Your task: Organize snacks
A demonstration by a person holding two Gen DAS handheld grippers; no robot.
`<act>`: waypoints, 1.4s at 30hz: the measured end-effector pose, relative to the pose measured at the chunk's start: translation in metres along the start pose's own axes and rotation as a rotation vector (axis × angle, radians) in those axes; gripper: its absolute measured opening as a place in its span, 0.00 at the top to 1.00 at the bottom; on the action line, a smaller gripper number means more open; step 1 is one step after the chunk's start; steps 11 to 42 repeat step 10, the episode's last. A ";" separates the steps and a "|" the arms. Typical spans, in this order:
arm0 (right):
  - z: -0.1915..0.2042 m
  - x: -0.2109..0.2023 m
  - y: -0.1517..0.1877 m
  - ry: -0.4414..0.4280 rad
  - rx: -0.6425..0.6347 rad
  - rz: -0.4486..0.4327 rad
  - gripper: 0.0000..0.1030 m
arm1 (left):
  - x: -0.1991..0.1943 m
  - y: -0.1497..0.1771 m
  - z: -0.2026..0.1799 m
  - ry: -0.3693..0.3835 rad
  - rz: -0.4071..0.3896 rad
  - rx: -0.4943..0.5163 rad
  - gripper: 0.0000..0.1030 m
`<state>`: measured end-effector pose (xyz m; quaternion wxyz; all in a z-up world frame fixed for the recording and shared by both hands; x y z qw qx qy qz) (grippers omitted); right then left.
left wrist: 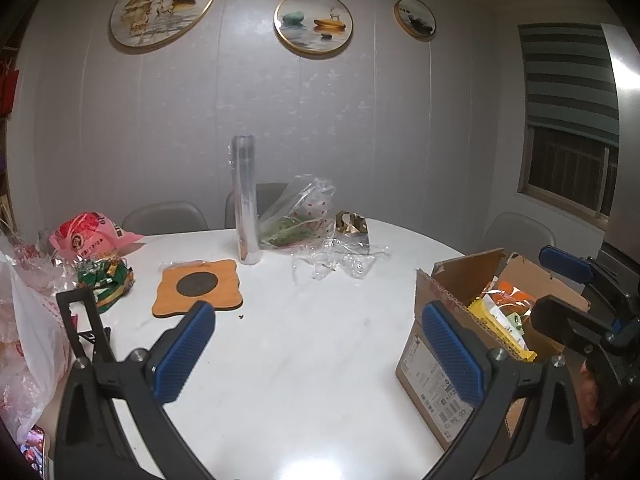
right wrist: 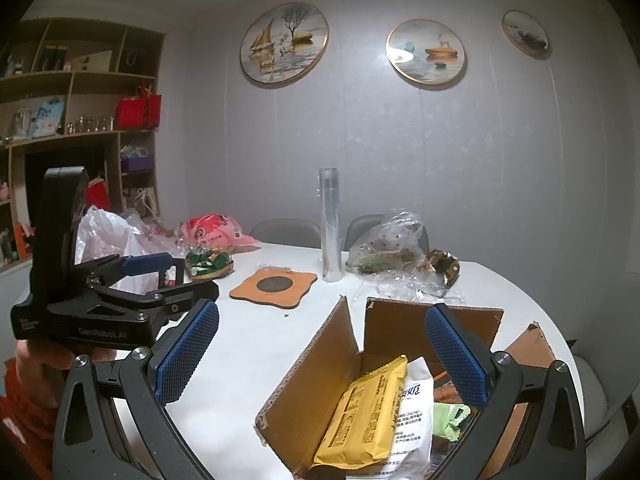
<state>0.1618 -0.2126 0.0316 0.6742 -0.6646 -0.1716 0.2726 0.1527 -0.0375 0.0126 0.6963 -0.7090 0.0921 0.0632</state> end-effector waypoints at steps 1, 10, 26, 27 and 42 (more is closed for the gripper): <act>0.000 0.000 0.000 0.001 -0.001 0.001 0.00 | 0.000 0.000 -0.001 0.000 -0.001 0.004 0.01; -0.002 0.000 0.003 0.003 0.018 0.001 0.00 | -0.001 0.001 -0.002 0.006 0.002 0.005 0.01; -0.002 0.000 0.003 0.003 0.018 0.001 0.00 | -0.001 0.001 -0.002 0.006 0.002 0.005 0.01; -0.002 0.000 0.003 0.003 0.018 0.001 0.00 | -0.001 0.001 -0.002 0.006 0.002 0.005 0.01; -0.002 0.000 0.003 0.003 0.018 0.001 0.00 | -0.001 0.001 -0.002 0.006 0.002 0.005 0.01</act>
Point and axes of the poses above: each gripper's, at about its wrist camera, not at the fingertips, and x roughly the way its jaws point, z to its left, y to its underside, the point moved 7 cm from there along x, roughly the way its jaws point, and after that the axes turned 10 degrees about -z, right-handed, at the moved point
